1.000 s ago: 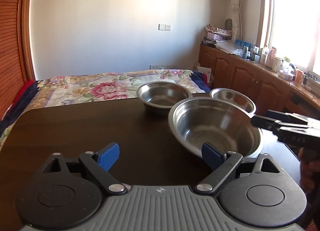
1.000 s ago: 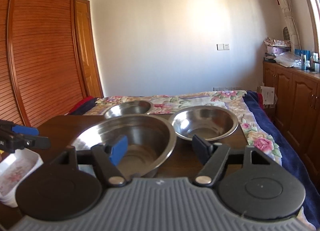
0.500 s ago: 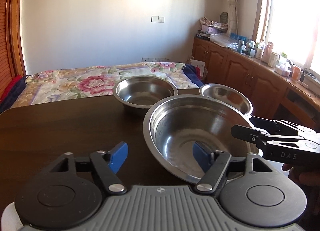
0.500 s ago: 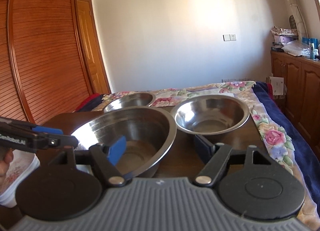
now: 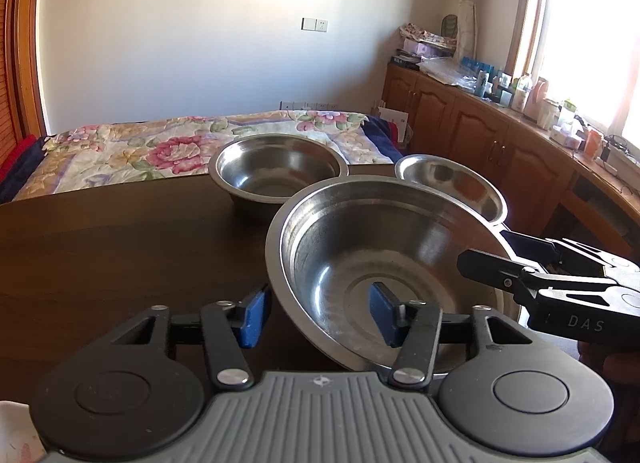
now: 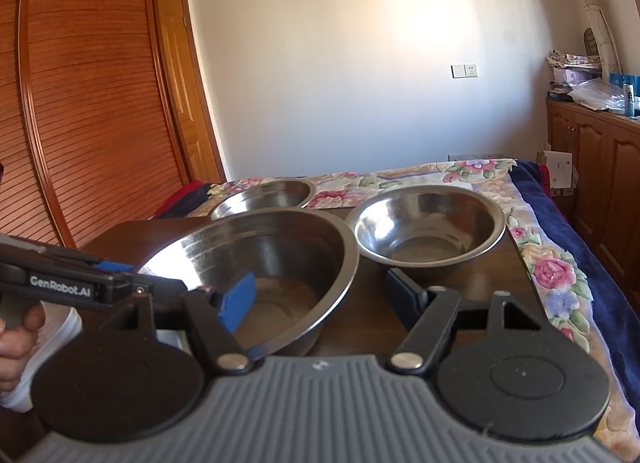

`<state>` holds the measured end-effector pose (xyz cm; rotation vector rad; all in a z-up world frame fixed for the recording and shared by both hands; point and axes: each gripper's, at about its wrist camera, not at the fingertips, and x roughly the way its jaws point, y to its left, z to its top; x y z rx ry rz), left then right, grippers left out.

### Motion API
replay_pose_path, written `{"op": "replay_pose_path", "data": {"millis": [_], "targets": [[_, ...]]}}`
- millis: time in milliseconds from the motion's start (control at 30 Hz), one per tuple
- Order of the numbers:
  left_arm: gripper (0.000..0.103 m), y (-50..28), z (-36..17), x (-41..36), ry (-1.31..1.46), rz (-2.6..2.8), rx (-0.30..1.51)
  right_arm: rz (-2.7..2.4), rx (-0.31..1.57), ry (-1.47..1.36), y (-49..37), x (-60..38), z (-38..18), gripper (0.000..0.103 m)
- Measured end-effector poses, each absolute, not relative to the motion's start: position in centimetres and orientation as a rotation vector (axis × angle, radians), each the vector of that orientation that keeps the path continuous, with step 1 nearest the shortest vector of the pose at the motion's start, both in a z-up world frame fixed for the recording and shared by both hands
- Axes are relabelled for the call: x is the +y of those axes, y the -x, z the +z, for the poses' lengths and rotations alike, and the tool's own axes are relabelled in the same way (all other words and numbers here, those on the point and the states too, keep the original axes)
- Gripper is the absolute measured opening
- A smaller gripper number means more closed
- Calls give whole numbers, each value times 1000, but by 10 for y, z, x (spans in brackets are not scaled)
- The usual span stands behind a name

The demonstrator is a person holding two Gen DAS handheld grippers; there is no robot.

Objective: Organize plates and bowls

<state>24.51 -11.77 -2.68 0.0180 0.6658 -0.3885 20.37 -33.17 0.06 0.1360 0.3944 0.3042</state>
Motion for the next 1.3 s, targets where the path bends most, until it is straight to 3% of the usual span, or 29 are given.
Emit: {"op": "replay_pose_path", "data": {"millis": [267,400,567,1300], "targets": [[31,-248,-29,-118,-20,-369,681,342,417,-179,-207,-335,-1,48],[29,-247,-29,-116,-13,-373,686,359,424,-199,-207,-337,-3,37],[29,-241,-26,-112,-3,-373,689,384,425,-232,-207,-340,-4,31],[29,-182,-12,-87,6,-421,639,355,423,-180,-150,-321,10,31]]}}
